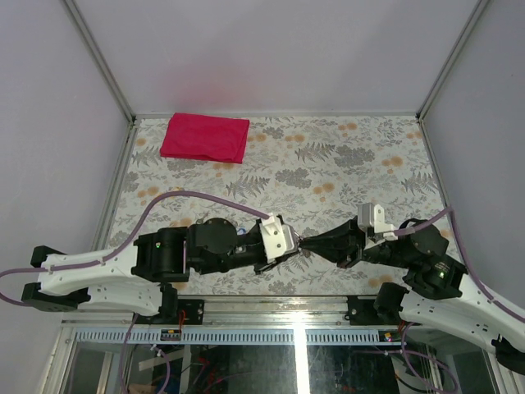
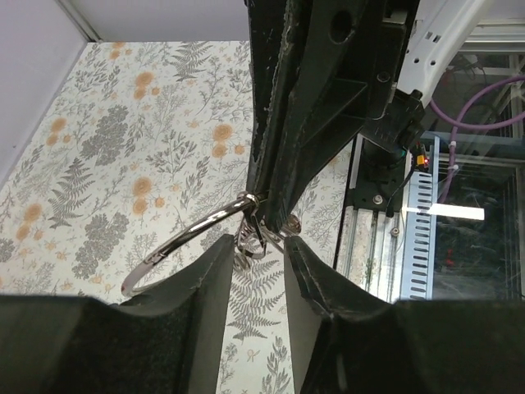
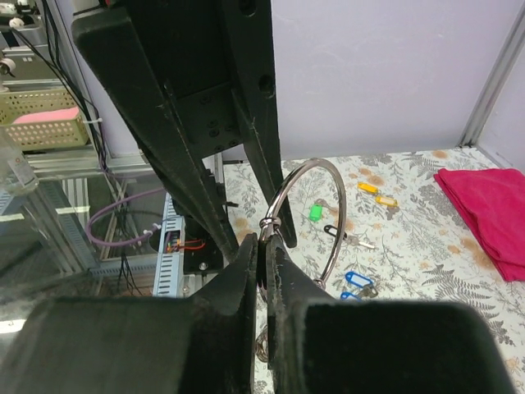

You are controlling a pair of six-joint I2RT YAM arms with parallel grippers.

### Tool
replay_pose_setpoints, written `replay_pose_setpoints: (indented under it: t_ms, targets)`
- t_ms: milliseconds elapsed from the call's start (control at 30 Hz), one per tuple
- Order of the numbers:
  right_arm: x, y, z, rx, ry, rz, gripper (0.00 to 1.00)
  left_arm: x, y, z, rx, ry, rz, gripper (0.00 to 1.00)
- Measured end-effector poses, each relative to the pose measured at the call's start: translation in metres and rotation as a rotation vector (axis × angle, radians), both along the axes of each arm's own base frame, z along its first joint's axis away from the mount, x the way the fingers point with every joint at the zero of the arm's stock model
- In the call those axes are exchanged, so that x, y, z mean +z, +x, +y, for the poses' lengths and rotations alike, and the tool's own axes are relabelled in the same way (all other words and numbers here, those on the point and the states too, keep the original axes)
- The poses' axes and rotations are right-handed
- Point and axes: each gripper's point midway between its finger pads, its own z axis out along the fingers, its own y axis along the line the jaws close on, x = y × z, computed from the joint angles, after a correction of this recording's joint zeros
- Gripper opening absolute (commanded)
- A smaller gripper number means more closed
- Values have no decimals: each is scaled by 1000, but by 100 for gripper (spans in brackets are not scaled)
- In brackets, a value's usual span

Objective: Put the keys on the keyring

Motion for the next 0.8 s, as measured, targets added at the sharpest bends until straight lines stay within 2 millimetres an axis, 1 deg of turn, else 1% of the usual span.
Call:
replay_pose_setpoints:
  t_ms: [133, 233, 333, 533, 667, 800]
  targets:
    - [4, 1, 0, -6, 27, 10, 0, 3, -1, 2, -4, -12, 2, 42]
    - [10, 0, -2, -8, 58, 24, 0, 9, -1, 5, 2, -41, -2, 51]
    - [19, 1, -4, -21, 97, 44, 0, 15, 3, 10, 24, -93, -13, 52]
    - [27, 11, -6, -81, 134, 132, 0, 24, 17, 16, 95, -183, -68, 52]
    - [41, 18, -8, -117, 162, 187, 0, 33, 25, 16, 139, -225, -123, 52]
    - [50, 22, -11, -146, 189, 239, 0, 43, 28, 15, 162, -246, -181, 51]
